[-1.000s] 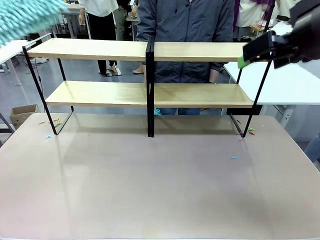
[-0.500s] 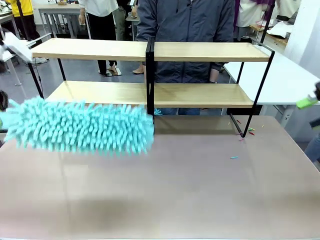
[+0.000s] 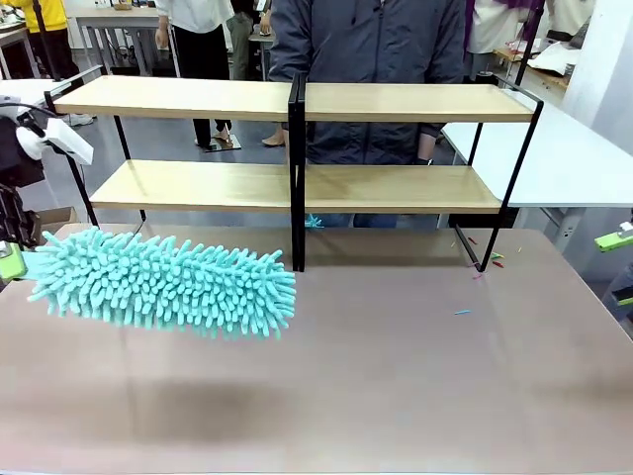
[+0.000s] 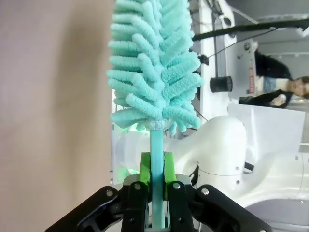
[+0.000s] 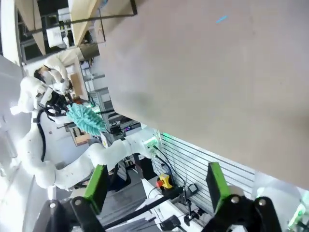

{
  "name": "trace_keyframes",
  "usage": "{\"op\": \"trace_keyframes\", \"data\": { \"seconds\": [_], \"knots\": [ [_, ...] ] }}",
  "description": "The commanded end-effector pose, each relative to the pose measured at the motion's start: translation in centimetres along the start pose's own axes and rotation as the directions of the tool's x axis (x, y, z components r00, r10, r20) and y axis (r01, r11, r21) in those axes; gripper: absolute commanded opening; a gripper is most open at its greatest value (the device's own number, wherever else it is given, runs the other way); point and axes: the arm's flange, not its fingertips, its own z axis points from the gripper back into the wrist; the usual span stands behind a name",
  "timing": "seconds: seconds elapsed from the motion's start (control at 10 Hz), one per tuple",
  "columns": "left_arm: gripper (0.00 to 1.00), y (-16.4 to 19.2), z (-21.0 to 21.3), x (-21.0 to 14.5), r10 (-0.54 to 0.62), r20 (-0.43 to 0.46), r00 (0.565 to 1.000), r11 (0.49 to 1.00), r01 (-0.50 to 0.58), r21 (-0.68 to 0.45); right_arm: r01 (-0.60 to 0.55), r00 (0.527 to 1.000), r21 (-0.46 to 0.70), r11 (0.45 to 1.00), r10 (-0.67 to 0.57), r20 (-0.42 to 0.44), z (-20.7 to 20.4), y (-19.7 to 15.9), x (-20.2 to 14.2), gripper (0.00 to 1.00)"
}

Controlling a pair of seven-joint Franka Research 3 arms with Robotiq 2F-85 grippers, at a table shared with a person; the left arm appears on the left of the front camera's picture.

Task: Clean the shelves.
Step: Place the Duster on the table.

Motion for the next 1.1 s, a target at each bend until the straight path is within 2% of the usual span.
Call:
{"op": "trace_keyframes", "data": {
  "seconds": [0.0, 0.1, 0.2, 0.3, 0.4, 0.5, 0.6, 0.7, 0.9, 1.0],
  "knots": [
    [0.12, 2.0, -0.3, 0.0, -0.102, -0.116, 0.988, 0.973, 0.124, 0.197, 0.034, 0.999, 0.017, 0.999, -0.034, 0.002, -0.3, -1.2, 0.6, 1.0],
    [0.12, 5.3, -0.5, 0.9, -0.114, -0.085, 0.99, 0.924, 0.137, 0.357, 0.115, 0.979, 0.105, 0.988, -0.095, -0.178, -2.8, -1.3, 1.4, 1.0],
    [0.12, 7.5, -1.0, 1.3, -0.117, -0.055, 0.992, 0.854, 0.128, 0.504, 0.221, 0.968, 0.081, 0.972, -0.209, -0.138, -5.9, -2.4, 1.9, 1.0],
    [0.12, 9.3, -1.5, 1.3, -0.072, -0.061, 0.996, 0.799, 0.094, 0.594, 0.226, 0.972, 0.126, 0.966, -0.214, -0.099, -8.3, -3.3, 1.3, 1.0],
    [0.12, 9.9, -1.8, 1.2, -0.095, -0.076, 0.993, 0.755, 0.121, 0.644, 0.226, 0.972, 0.179, 0.958, -0.21, -0.103, -9.9, -3.5, 0.7, 1.0],
    [0.12, 9.8, -1.5, 0.9, -0.13, -0.083, 0.988, 0.712, 0.151, 0.686, 0.187, 0.979, 0.054, 0.981, -0.182, -0.09, -12.1, -3.4, 0.3, 1.0],
    [0.12, 9.5, -0.8, 1.0, -0.149, -0.08, 0.986, 0.762, 0.166, 0.626, 0.228, 0.967, 0.118, 0.966, -0.21, -0.147, -6.9, -3.3, 3.2, 1.0],
    [0.12, 10.4, 0.0, 1.3, -0.079, -0.079, 0.994, 0.756, 0.112, 0.645, 0.228, 0.967, 0.118, 0.966, -0.21, -0.147, -6.9, -3.3, 3.2, 1.0],
    [0.12, 10.8, -0.5, 1.1, -0.086, -0.086, 0.993, 0.74, 0.121, 0.662, 0.228, 0.967, 0.118, 0.966, -0.21, -0.147, -6.9, -3.3, 3.2, 1.0],
    [0.12, 11.7, -0.2, 0.9, -0.131, -0.106, 0.986, 0.764, 0.168, 0.623, 0.228, 0.967, 0.118, 0.966, -0.21, -0.147, -6.9, -3.3, 3.2, 1.0]
  ]
}}
